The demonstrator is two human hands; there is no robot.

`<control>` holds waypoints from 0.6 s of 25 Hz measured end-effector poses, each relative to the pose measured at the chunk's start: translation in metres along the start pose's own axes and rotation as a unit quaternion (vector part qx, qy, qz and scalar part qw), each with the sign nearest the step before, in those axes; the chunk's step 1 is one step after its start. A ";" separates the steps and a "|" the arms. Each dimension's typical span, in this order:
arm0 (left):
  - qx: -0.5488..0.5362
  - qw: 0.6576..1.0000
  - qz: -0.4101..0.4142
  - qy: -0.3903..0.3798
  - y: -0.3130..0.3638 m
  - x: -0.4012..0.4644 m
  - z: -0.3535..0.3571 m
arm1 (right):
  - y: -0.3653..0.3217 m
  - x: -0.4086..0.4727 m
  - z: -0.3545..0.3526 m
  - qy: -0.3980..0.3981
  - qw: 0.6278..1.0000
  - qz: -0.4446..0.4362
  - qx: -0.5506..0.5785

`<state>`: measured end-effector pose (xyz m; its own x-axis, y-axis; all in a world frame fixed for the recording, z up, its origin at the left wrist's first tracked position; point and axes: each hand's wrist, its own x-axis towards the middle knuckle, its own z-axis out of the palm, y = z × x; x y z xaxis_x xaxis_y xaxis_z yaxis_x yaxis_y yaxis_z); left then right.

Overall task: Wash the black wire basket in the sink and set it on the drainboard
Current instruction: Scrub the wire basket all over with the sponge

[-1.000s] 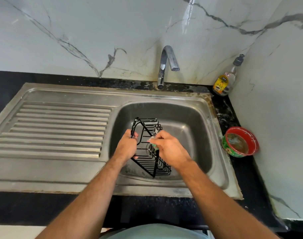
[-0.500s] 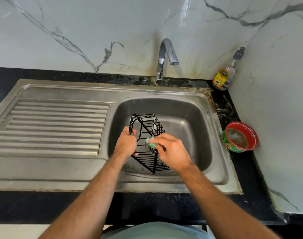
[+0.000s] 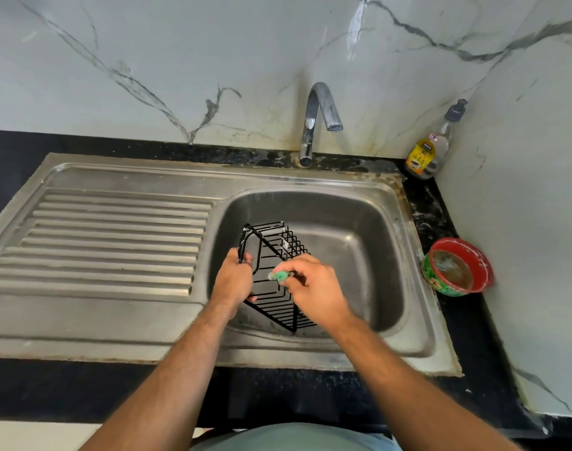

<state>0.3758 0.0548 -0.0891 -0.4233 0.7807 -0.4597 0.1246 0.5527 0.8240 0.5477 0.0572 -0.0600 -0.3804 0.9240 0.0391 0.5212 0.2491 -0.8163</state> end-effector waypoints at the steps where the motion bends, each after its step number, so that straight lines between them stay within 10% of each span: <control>1: 0.003 1.000 -0.002 0.000 0.000 -0.001 -0.001 | 0.001 0.002 -0.002 -0.036 0.999 -0.011 -0.034; 10: -0.022 0.999 0.018 -0.042 0.014 -0.015 0.007 | -0.036 0.017 -0.002 -0.078 0.960 -0.124 -0.239; 15: 0.032 0.999 0.027 -0.032 0.023 -0.017 0.018 | -0.046 0.029 -0.010 -0.020 0.961 0.018 -0.276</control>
<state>0.4023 0.0598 -0.0680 -0.3565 0.8256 -0.4374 0.2040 0.5256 0.8259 0.5207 0.0753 -0.0153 -0.3776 0.9258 -0.0146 0.8562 0.3431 -0.3862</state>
